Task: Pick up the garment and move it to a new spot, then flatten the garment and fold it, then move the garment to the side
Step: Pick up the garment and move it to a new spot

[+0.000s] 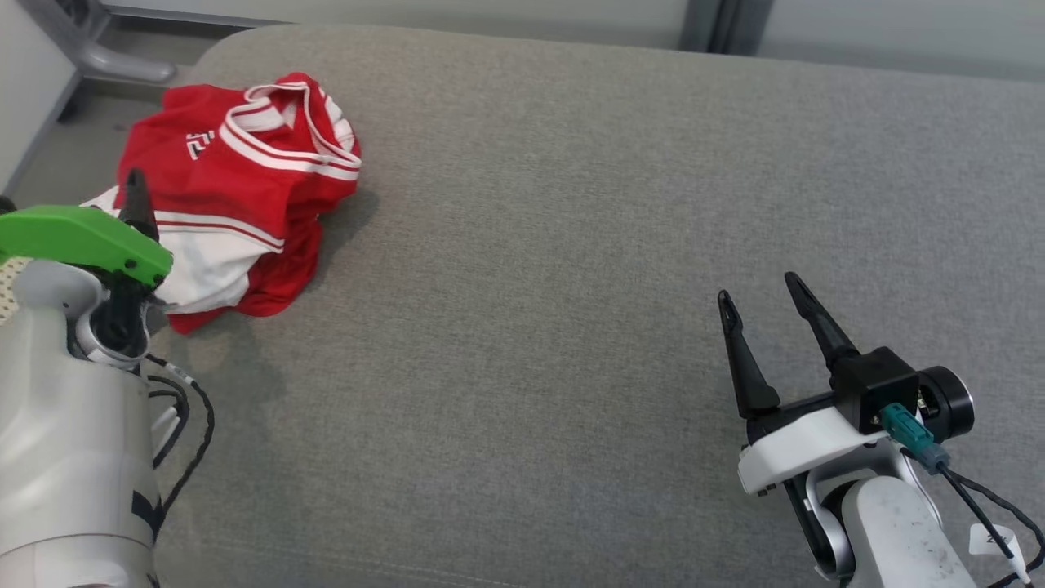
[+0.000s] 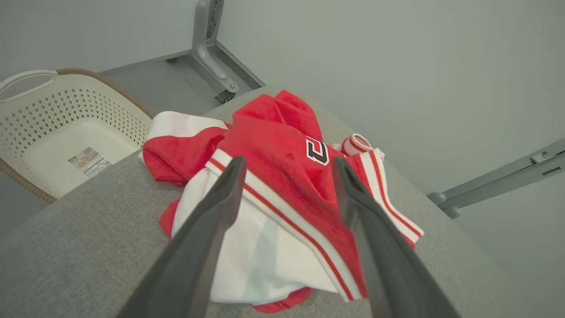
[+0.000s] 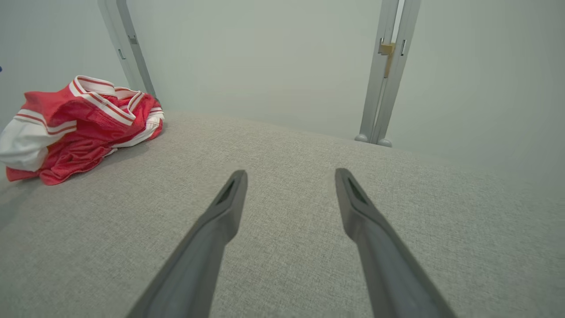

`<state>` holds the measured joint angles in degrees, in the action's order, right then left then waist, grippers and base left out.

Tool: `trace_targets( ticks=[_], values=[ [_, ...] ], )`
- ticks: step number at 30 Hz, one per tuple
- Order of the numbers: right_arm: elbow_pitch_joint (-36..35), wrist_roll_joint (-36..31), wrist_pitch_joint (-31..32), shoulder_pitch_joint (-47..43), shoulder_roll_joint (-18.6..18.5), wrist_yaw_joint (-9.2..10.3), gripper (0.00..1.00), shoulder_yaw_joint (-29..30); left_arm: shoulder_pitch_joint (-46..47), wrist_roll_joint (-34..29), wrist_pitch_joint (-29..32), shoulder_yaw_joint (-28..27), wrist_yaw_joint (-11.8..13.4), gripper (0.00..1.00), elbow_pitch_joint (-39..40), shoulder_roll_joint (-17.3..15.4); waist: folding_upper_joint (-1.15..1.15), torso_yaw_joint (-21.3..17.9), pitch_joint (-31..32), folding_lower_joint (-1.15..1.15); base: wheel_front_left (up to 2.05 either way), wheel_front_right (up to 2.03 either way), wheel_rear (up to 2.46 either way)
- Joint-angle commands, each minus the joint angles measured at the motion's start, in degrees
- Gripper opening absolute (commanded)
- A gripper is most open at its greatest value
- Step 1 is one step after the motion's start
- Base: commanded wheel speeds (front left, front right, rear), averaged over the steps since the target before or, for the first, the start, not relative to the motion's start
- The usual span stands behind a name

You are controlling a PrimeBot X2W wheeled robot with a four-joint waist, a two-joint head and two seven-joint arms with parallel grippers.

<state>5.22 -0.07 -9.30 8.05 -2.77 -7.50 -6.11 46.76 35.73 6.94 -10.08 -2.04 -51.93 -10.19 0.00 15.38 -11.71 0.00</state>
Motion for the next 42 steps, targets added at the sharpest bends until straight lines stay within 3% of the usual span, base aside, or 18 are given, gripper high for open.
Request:
trace_targets(
  ticks=[1,5,9,10,11,18,23,27,31,35,42],
  values=[
    [-0.85,-0.14,0.07,0.91,-0.2,0.02,1.0,-0.04,1.69,0.47,1.2,-0.36,0.98,1.0,-1.32,-0.99,0.0,-6.48,-6.59,0.0,0.0,0.0,0.0],
    [-1.7,0.39,0.11,0.85,-0.2,0.02,1.0,-0.23,4.02,-0.54,4.76,0.17,4.23,1.0,-4.83,-2.93,0.0,-7.95,-8.11,0.0,0.0,0.0,0.0],
    [-1.35,1.14,-0.44,0.75,-0.19,0.02,1.0,-0.15,4.97,-0.54,6.63,0.5,4.72,1.0,-6.55,-3.84,0.0,-8.5,-8.06,0.0,0.0,0.0,0.0],
    [-1.12,1.28,-0.56,0.68,-0.2,0.02,1.0,-0.08,5.0,-0.98,7.07,0.99,4.47,0.14,-6.78,-4.08,0.0,-8.5,-7.8,0.0,0.0,0.0,0.0],
    [-0.8,1.56,-0.77,0.62,-0.19,0.02,1.0,-0.06,4.96,-1.3,8.52,1.69,4.09,0.0,-7.41,-4.34,0.0,-8.5,-7.36,0.0,0.0,0.0,0.0],
    [1.83,4.4,-2.55,0.74,-0.17,0.02,1.0,-1.55,6.38,-3.5,9.79,4.27,2.71,0.0,-5.02,-7.45,0.0,-8.06,-2.4,0.0,0.0,0.0,0.0],
    [4.33,6.75,-3.89,0.15,-0.18,0.01,1.0,-1.92,8.87,-5.8,7.41,6.53,0.67,0.0,1.6,-9.5,0.0,-7.9,1.48,0.0,0.0,0.0,0.0],
    [6.63,8.64,-4.85,-0.72,-0.21,0.02,1.0,-2.55,11.64,-7.17,6.3,9.13,-1.48,0.0,8.22,-8.97,0.0,-8.63,5.41,0.0,0.0,0.0,0.0],
    [7.95,9.94,-5.45,-1.24,-0.19,0.02,1.0,-2.84,13.68,-7.85,6.11,12.36,-3.06,0.0,15.34,-6.74,0.0,-10.38,8.54,0.0,0.0,0.0,0.0],
    [9.01,10.42,-5.73,-2.06,-0.18,0.02,1.0,-2.91,14.98,-7.36,5.54,15.2,-3.55,0.0,21.24,-2.39,0.0,-12.46,10.82,0.0,0.0,0.0,0.0],
    [9.68,10.72,-5.94,-1.57,-0.18,0.02,1.0,-4.73,13.36,-7.06,5.75,20.0,-3.5,0.0,25.65,4.04,0.0,-19.8,11.55,0.0,0.0,0.0,0.0]
  ],
)
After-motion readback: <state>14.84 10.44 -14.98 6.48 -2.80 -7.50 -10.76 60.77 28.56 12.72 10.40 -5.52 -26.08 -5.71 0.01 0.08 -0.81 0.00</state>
